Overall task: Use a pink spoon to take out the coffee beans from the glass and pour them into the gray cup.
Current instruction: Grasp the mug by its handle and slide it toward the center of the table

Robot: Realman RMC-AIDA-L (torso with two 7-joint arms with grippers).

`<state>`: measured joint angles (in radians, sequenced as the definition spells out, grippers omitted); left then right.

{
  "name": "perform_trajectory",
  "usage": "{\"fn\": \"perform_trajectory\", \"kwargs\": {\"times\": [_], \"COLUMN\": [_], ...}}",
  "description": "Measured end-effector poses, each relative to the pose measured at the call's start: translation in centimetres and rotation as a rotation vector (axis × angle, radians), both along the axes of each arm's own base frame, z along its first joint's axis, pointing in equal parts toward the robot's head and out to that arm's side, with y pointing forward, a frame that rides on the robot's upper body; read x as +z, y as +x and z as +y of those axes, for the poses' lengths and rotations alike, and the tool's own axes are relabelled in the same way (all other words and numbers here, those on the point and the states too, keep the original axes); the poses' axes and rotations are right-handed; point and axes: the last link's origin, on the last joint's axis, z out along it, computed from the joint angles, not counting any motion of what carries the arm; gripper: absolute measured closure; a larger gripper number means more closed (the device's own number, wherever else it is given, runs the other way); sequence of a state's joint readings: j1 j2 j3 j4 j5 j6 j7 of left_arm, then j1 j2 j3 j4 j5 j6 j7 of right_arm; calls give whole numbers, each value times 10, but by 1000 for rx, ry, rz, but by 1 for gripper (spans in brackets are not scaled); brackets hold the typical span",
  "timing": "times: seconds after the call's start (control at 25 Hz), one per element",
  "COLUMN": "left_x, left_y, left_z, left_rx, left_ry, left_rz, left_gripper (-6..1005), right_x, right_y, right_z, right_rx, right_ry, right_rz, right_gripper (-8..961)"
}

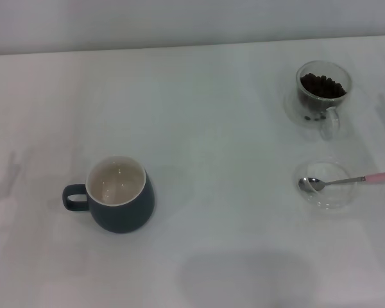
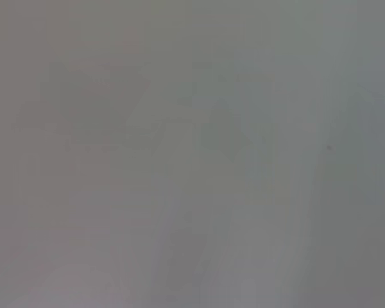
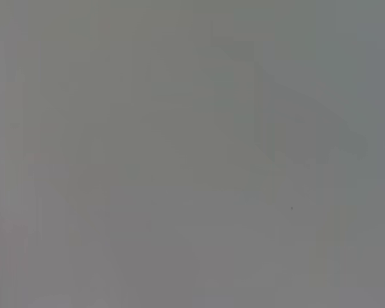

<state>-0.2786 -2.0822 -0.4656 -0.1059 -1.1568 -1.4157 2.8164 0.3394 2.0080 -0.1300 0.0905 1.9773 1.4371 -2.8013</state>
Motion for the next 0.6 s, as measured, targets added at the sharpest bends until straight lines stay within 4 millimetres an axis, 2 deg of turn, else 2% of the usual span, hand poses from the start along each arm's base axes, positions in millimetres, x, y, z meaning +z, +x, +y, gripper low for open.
{"fn": "perform_trajectory", "kwargs": {"times": [0.16,0.6], "left_x": [1,6], "left_y": [-1,-11], "left_z": [-6,-42], "left_rx": [-3,13], "left_ry": [10,49], "left_rz": [-3,-13], "left_gripper": [123,123], "right_x": [0,3], "right_y": [0,-1], "right_z": [1,9], "right_rx": [-2,-2], "right_ry": [0,-1], "right_rz": [1,-13], "right_gripper": [78,79]}}
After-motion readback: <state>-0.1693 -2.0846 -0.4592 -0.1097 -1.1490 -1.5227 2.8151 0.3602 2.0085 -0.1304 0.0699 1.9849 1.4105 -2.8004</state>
